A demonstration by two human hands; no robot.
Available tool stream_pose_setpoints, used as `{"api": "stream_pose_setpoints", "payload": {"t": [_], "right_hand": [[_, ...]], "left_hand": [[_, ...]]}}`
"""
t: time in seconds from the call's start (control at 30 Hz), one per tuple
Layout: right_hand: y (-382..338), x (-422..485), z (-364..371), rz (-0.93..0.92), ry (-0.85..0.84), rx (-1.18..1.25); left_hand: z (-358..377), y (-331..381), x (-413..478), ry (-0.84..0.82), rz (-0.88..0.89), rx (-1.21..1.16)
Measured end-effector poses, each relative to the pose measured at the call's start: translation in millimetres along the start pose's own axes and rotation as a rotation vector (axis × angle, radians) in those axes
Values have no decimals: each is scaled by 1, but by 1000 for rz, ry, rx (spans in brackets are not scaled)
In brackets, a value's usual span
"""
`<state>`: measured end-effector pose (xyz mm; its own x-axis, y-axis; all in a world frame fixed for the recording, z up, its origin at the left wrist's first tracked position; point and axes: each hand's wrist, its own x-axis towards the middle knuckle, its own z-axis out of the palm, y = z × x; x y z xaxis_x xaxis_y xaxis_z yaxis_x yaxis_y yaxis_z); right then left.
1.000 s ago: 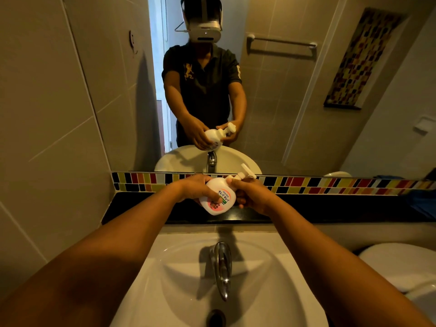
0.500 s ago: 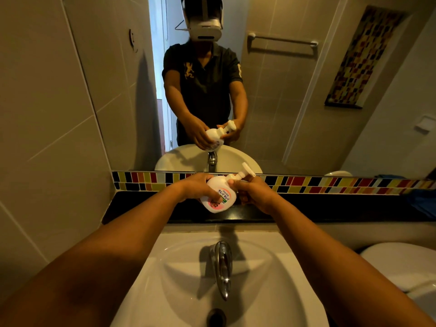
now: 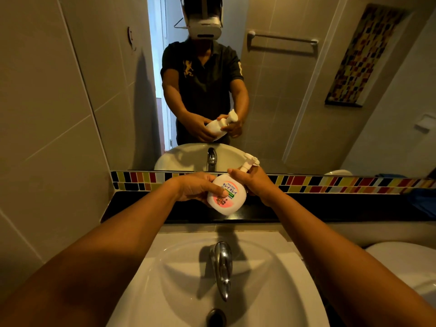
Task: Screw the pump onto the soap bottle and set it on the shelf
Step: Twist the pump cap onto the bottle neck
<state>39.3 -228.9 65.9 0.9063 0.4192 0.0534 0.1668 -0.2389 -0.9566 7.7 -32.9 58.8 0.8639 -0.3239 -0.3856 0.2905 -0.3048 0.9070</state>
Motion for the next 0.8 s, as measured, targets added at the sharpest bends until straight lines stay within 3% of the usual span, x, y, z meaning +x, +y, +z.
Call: {"api": "stream_pose_setpoints", "payload": {"t": [0.8], "right_hand": [[21, -2, -3, 82, 107, 32]], "left_hand": [[33, -18, 18, 306, 184, 314]]}}
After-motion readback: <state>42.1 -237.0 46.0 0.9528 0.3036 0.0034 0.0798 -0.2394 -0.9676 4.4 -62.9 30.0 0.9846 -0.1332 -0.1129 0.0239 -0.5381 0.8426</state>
